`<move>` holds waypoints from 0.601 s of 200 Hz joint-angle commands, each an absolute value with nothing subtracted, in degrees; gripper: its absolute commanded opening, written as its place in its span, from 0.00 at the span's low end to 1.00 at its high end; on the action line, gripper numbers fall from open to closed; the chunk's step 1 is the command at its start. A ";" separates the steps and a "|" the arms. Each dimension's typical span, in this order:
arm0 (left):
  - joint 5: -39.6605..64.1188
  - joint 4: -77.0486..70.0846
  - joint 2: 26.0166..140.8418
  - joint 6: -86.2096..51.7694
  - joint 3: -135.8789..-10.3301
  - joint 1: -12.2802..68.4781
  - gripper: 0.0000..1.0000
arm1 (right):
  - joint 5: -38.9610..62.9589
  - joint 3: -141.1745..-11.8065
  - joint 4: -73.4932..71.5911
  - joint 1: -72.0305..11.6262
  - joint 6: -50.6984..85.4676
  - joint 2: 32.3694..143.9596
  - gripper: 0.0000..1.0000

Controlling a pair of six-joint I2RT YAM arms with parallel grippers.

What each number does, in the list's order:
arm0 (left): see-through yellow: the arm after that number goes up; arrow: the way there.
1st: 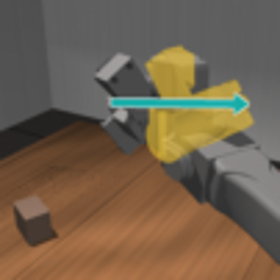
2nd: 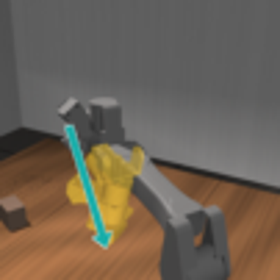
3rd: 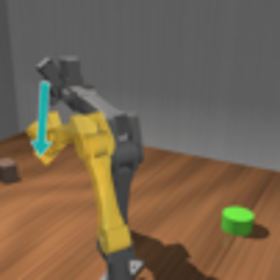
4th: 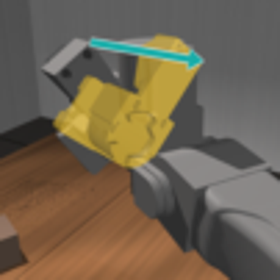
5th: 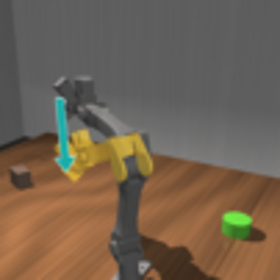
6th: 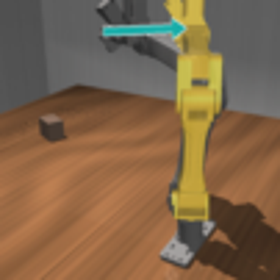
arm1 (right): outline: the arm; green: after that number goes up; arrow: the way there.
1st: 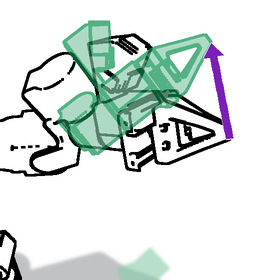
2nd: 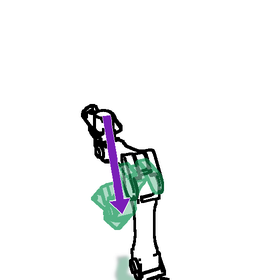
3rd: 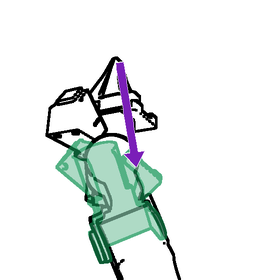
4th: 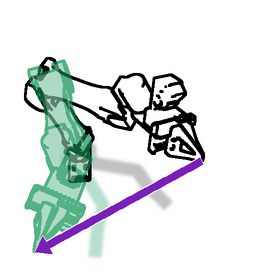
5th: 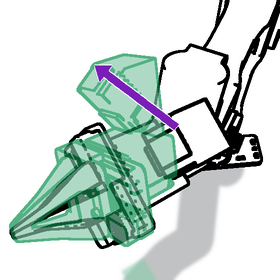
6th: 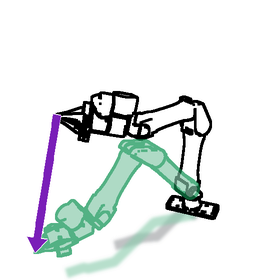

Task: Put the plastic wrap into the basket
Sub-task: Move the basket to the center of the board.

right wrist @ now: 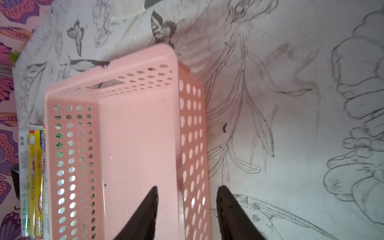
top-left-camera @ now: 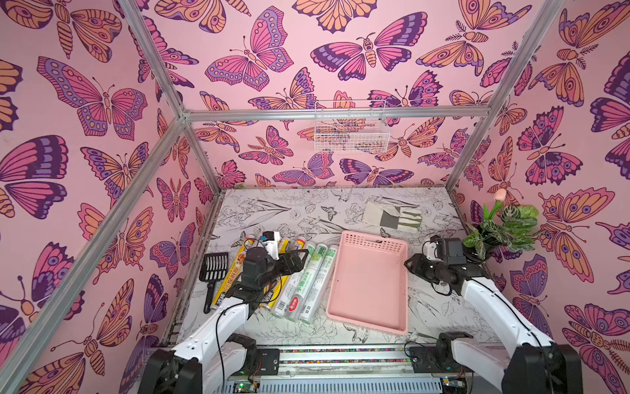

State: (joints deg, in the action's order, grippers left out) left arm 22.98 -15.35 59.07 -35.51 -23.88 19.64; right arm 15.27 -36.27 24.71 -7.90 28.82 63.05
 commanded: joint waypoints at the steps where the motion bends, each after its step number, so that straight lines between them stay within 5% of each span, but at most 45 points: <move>1: 24.50 -15.08 61.97 -34.36 -26.89 25.39 1.00 | 13.15 -38.77 24.19 -9.56 28.31 66.61 0.48; 120: 22.15 -13.44 89.73 -39.30 -42.58 42.23 1.00 | 15.92 -53.27 20.81 -10.10 28.74 87.11 0.48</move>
State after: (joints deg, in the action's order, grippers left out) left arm 22.50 -14.33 86.94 -37.50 -39.20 40.91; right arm 15.51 -49.98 21.43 -9.65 28.69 84.51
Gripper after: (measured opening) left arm 0.999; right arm 0.484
